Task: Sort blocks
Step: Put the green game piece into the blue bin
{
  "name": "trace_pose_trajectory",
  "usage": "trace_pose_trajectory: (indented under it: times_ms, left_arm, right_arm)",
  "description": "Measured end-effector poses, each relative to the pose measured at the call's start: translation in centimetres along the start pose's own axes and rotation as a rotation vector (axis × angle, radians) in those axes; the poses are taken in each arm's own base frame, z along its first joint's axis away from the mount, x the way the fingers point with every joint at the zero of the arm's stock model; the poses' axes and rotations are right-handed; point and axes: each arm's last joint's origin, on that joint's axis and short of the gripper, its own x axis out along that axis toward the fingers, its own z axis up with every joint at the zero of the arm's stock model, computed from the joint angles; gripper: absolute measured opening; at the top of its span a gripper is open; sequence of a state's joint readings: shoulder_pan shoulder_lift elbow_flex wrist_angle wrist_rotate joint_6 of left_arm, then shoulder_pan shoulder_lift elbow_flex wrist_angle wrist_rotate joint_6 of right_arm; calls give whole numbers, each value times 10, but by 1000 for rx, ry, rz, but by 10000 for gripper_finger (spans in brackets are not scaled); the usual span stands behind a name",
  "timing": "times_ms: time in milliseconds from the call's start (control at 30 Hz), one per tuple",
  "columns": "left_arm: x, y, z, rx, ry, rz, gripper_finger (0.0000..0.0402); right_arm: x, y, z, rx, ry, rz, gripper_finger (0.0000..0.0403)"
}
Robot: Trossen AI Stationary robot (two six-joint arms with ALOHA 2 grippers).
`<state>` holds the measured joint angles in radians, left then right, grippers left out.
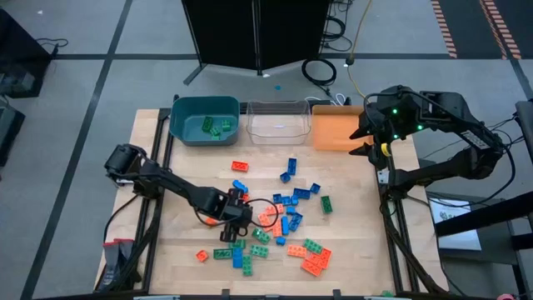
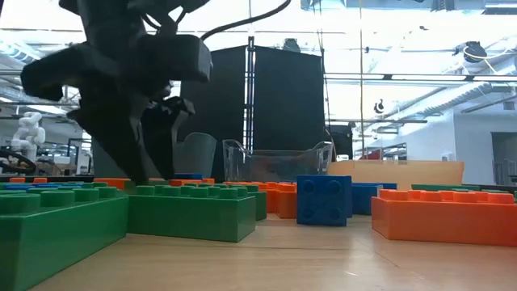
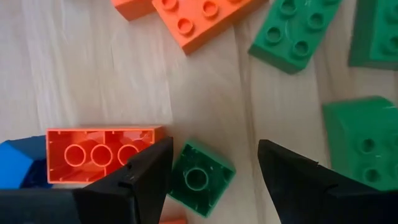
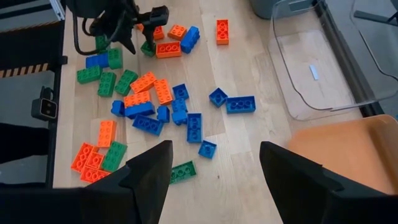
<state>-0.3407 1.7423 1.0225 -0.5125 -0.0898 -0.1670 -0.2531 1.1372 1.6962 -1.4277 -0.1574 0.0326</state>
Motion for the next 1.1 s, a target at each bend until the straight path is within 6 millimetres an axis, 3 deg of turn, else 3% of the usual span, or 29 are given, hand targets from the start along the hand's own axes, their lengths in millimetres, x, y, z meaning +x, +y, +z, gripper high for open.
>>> trace_pose_trajectory:
  times_ms: [333,700,1100]
  left_arm:
    - [15,-1,-5,29,66,3,242]
    - [18,-1,-6,24,98,5,239]
    - [18,-2,-8,22,130,-32,143]
  right_arm:
    - [-2,0,-1,0,-7,0,240]
    - [-5,1,-3,6,-16,1,240]
    - [-5,1,-3,6,-18,1,240]
